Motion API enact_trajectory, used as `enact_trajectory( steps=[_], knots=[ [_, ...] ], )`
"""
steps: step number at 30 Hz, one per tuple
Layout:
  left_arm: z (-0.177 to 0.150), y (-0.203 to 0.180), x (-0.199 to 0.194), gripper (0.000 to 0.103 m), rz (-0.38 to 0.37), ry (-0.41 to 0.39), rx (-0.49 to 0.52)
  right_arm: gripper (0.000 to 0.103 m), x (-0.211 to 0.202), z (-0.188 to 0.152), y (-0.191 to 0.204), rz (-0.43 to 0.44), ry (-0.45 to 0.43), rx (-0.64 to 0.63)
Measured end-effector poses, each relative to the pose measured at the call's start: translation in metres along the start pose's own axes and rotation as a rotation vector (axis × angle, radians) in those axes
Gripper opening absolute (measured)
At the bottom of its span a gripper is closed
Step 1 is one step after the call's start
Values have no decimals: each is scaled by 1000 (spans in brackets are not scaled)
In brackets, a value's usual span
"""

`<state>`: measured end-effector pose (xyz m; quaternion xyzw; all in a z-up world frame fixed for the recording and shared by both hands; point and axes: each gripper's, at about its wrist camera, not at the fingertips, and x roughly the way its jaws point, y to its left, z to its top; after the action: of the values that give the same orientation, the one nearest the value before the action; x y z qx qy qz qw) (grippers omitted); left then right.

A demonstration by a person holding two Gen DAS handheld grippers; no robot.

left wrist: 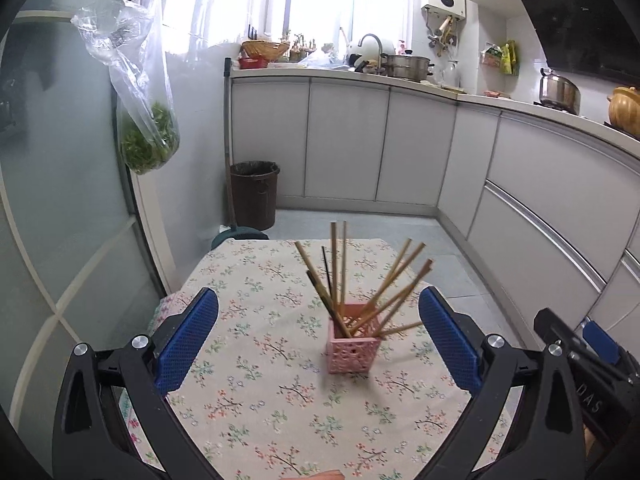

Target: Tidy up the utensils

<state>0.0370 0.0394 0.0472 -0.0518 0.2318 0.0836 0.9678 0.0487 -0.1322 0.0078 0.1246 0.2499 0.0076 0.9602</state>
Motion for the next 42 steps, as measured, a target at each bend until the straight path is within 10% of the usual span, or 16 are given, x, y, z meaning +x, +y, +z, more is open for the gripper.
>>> enact_trajectory(
  steps=[16,42],
  knots=[
    [-35,-36,-52,96,6,12,143,97,-77,-30,-38,-159,-26,-22],
    [-37,-36,-52,96,-13,14,150,97,-72,-31,-39,-142,16,10]
  ],
)
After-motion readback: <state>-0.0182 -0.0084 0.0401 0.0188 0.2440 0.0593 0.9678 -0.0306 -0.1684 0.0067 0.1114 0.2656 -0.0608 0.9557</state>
